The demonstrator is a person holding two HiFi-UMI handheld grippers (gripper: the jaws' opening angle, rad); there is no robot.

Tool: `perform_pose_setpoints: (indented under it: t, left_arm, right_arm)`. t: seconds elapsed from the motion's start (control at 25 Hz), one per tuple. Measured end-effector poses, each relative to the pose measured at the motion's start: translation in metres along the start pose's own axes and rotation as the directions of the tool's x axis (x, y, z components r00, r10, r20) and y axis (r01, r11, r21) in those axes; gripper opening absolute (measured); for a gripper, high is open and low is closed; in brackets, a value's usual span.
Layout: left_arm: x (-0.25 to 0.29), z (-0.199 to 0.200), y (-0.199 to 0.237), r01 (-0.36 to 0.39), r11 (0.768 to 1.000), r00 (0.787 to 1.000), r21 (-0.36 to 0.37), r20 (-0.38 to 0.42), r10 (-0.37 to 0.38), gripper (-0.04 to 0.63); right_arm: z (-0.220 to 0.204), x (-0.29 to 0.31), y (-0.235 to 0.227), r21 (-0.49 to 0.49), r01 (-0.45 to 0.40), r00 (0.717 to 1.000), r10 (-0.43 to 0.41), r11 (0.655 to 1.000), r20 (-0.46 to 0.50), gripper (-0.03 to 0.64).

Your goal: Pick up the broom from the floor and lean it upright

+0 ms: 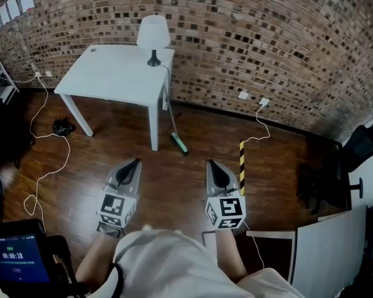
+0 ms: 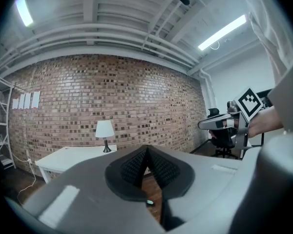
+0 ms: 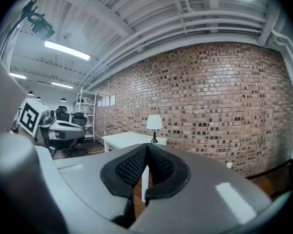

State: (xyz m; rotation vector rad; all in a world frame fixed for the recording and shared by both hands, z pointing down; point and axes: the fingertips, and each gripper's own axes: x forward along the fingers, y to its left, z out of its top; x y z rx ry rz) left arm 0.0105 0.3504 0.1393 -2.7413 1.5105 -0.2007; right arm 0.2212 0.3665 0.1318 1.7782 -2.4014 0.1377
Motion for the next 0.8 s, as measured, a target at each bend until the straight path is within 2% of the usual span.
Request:
perform_pose_setpoints:
  t: [0.8]
  left_arm:
    - [-0.002,0.001,-0.004,0.014,1.000,1.000,0.018,-0.001,-0.014,0.000]
  right_arm:
    - [-0.002,0.001,0.012,-0.015,0.002,1.000,-0.003,1.000,-0.025,0.011]
